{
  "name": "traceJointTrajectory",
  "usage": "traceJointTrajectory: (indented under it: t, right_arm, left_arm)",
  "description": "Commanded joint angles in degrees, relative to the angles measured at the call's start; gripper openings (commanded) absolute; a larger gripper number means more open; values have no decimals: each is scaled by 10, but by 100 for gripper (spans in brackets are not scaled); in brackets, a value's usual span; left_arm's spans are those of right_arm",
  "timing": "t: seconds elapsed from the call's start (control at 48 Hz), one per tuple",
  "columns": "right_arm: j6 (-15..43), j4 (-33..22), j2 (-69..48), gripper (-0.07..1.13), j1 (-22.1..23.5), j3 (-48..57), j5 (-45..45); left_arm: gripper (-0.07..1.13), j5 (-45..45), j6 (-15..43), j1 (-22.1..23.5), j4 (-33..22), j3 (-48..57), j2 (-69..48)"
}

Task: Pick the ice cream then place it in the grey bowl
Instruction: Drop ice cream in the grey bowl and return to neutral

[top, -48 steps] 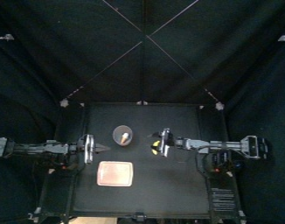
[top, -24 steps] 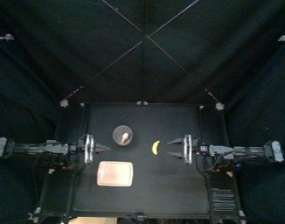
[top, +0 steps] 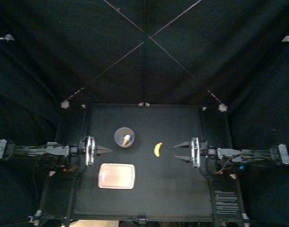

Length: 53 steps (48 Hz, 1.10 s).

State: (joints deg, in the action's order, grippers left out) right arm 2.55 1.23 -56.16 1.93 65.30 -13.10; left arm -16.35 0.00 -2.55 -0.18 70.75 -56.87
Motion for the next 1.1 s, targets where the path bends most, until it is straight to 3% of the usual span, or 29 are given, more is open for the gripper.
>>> traceJointTrajectory:
  t: [0.021,1.104]
  right_arm:
    - [-1,-1,1,89,-2,-7,-2]
    - [-2,-3,-9,89,4,-2,-2]
  left_arm:
    - [-3,-3,0,-2,0,-7,3]
    - [-3,-4,1,-2,0,-5,3]
